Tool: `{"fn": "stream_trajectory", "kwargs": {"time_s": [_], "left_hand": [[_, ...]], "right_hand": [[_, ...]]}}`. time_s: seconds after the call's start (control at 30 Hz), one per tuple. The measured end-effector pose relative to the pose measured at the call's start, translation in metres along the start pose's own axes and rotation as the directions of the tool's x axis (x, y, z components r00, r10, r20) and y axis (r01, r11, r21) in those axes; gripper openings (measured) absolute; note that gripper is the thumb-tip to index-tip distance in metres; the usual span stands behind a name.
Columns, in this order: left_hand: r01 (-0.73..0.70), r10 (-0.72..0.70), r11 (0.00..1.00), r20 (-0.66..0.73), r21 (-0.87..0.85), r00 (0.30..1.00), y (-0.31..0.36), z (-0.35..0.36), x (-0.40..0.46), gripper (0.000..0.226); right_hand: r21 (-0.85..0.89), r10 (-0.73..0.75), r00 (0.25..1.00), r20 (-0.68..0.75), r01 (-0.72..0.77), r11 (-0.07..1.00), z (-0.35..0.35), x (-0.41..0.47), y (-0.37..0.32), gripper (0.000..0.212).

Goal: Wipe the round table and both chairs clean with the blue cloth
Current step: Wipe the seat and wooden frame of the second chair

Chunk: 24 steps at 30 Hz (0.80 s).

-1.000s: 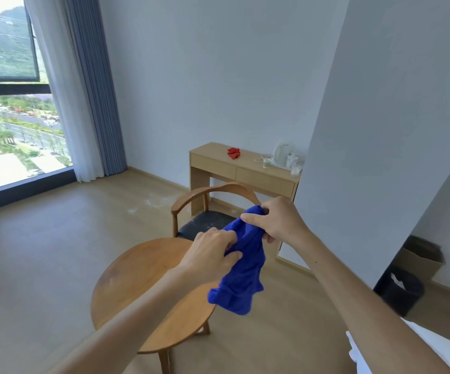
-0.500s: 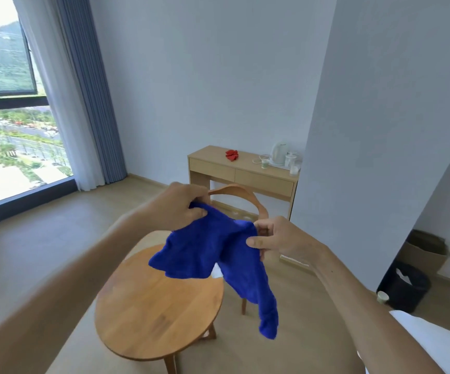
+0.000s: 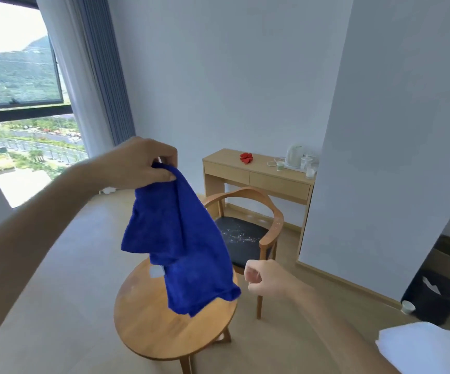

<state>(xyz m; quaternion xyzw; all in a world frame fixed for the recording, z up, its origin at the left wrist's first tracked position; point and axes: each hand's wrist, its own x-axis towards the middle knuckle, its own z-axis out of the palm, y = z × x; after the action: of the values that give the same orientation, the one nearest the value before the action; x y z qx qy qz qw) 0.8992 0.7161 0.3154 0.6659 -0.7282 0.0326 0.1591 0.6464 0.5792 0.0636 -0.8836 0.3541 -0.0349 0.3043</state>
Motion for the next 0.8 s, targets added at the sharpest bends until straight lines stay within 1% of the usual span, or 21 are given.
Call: {"fn": "stream_trajectory", "kwargs": {"time_s": [0.03, 0.07, 0.13, 0.17, 0.2, 0.23, 0.27, 0.33, 0.37, 0.43, 0.47, 0.53, 0.63, 0.67, 0.73, 0.8], "left_hand": [[0.011, -0.011, 1.0, -0.002, 0.004, 1.0, -0.004, -0.009, -0.003, 0.019], [0.016, -0.016, 1.0, 0.007, 0.008, 1.0, -0.006, -0.016, -0.006, 0.021], [0.022, -0.023, 1.0, 0.041, 0.021, 0.999, -0.008, -0.026, -0.011, 0.023], [0.026, -0.028, 0.999, 0.052, 0.034, 0.998, -0.009, -0.03, -0.014, 0.023], [0.03, -0.033, 0.998, 0.059, 0.05, 0.998, -0.01, -0.034, -0.016, 0.022], [0.036, -0.04, 0.997, 0.061, 0.062, 0.997, -0.011, -0.037, -0.019, 0.021], [0.045, -0.049, 0.997, 0.061, 0.068, 0.997, -0.014, -0.04, -0.021, 0.021], [0.073, -0.078, 0.995, 0.064, 0.069, 0.995, -0.021, -0.045, -0.029, 0.022], [0.091, -0.095, 0.994, 0.064, 0.066, 0.993, -0.025, -0.047, -0.035, 0.024], [0.128, -0.131, 0.99, 0.059, 0.056, 0.99, -0.037, -0.051, -0.045, 0.026], [0.153, -0.156, 0.987, 0.055, 0.052, 0.986, -0.045, -0.051, -0.05, 0.025], [0.214, -0.216, 0.976, 0.047, 0.046, 0.975, -0.064, -0.052, -0.062, 0.024], [0.305, -0.307, 0.951, 0.043, 0.046, 0.951, -0.094, -0.047, -0.078, 0.023], [0.335, -0.337, 0.942, 0.055, 0.035, 0.94, -0.103, -0.043, -0.082, 0.023], [0.377, -0.375, 0.926, 0.093, 0.002, 0.922, -0.117, -0.033, -0.09, 0.022], [0.398, -0.39, 0.916, 0.122, -0.046, 0.913, -0.127, -0.023, -0.095, 0.021]], "right_hand": [[0.046, -0.008, 1.0, -0.022, 0.009, 0.999, 0.008, 0.002, 0.001, 0.021], [0.108, -0.021, 0.999, -0.03, 0.025, 0.994, 0.016, 0.004, -0.002, 0.034], [0.244, -0.086, 0.996, -0.019, 0.088, 0.966, 0.03, 0.012, -0.023, 0.08], [0.276, -0.134, 0.991, -0.014, 0.132, 0.952, 0.038, 0.019, -0.037, 0.095], [0.284, -0.175, 0.985, -0.007, 0.17, 0.944, 0.047, 0.026, -0.052, 0.101], [0.267, -0.205, 0.979, -0.003, 0.198, 0.943, 0.055, 0.034, -0.065, 0.096], [0.227, -0.221, 0.975, -0.002, 0.215, 0.95, 0.063, 0.042, -0.075, 0.082], [0.134, -0.241, 0.97, -0.037, 0.244, 0.96, 0.075, 0.056, -0.089, 0.042], [0.106, -0.261, 0.963, -0.067, 0.267, 0.958, 0.079, 0.06, -0.092, 0.025], [0.108, -0.29, 0.95, -0.115, 0.302, 0.947, 0.081, 0.065, -0.09, 0.004], [0.128, -0.295, 0.946, -0.132, 0.312, 0.941, 0.078, 0.065, -0.087, 0.004], [0.147, -0.285, 0.945, -0.16, 0.308, 0.94, 0.064, 0.062, -0.079, 0.011], [0.168, -0.28, 0.944, -0.177, 0.309, 0.936, 0.023, 0.055, -0.069, 0.016], [0.151, -0.293, 0.937, -0.189, 0.322, 0.934, 0.006, 0.051, -0.067, 0.018], [0.106, -0.317, 0.928, -0.197, 0.341, 0.934, -0.028, 0.044, -0.067, 0.016], [0.106, -0.328, 0.925, -0.192, 0.351, 0.93, -0.059, 0.036, -0.071, 0.016]]}}
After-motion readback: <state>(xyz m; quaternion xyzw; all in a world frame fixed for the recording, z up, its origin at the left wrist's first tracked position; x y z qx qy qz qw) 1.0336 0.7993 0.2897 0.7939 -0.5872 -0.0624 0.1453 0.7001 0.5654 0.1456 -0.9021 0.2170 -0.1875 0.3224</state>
